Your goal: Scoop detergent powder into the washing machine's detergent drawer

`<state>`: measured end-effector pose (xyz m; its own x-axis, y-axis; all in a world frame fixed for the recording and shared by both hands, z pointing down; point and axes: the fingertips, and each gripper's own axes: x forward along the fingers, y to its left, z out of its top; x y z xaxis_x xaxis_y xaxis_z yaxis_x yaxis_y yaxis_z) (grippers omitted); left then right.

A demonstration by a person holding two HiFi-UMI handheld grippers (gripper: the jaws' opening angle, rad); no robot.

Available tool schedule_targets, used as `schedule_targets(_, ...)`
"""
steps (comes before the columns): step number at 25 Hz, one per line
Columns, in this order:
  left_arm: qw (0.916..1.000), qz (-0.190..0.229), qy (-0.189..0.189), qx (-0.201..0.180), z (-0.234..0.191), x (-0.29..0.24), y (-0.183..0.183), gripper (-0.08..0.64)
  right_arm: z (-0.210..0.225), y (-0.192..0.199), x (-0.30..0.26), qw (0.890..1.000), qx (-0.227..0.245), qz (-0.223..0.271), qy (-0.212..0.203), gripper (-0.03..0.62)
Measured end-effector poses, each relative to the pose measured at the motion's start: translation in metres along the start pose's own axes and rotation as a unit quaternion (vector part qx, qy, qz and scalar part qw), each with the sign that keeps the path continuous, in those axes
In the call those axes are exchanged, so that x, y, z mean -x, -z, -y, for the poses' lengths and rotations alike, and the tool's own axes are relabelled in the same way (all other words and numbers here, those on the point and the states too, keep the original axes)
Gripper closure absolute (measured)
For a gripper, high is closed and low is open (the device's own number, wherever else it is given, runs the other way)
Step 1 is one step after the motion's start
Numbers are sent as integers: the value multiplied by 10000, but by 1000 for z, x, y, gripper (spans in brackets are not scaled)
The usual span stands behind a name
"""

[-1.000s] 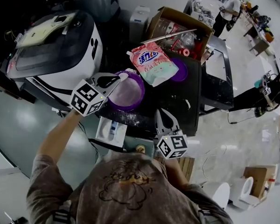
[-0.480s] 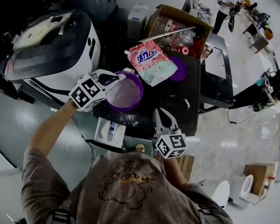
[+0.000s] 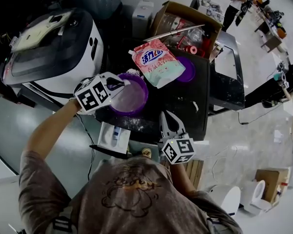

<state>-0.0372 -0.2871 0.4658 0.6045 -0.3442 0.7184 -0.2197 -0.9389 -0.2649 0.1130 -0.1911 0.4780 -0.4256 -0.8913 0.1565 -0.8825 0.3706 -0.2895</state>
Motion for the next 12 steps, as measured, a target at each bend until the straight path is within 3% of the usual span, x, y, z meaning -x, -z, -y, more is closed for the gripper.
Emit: schedule_targets(12, 9979, -408, 463, -171, 11, -11, 8, 537, 5, 3, -3, 9999, -112, -30, 85, 591)
